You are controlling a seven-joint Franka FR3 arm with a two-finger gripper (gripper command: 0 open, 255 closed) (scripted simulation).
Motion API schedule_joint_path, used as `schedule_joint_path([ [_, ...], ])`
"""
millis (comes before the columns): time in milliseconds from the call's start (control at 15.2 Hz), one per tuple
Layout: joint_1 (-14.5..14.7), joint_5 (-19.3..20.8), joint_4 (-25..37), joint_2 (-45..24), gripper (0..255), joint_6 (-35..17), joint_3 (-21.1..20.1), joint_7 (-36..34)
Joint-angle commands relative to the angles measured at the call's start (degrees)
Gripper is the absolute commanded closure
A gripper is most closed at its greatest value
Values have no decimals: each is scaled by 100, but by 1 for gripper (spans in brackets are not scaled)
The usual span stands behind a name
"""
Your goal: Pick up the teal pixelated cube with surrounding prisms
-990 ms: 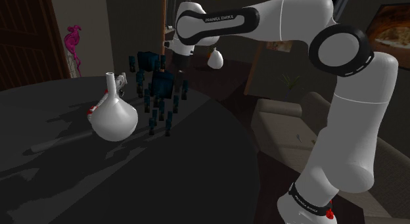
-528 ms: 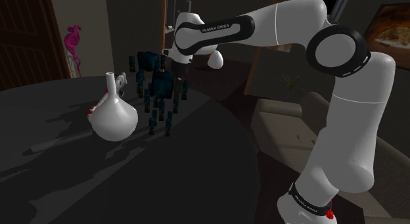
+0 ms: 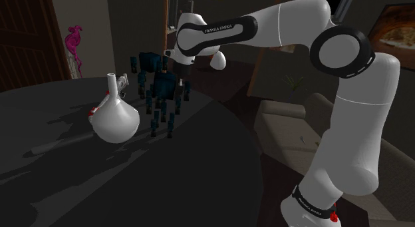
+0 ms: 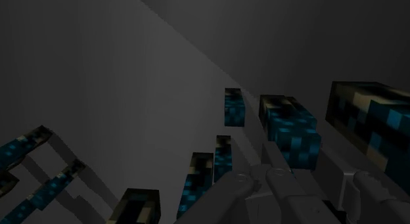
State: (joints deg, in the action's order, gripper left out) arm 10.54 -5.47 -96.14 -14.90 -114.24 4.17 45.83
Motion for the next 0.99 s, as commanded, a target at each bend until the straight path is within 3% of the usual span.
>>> schedule_joint_path([
  [0, 0, 0, -3, -5, 255, -2, 0, 0],
  [924, -9, 35, 846, 96, 255, 945, 10, -75],
])
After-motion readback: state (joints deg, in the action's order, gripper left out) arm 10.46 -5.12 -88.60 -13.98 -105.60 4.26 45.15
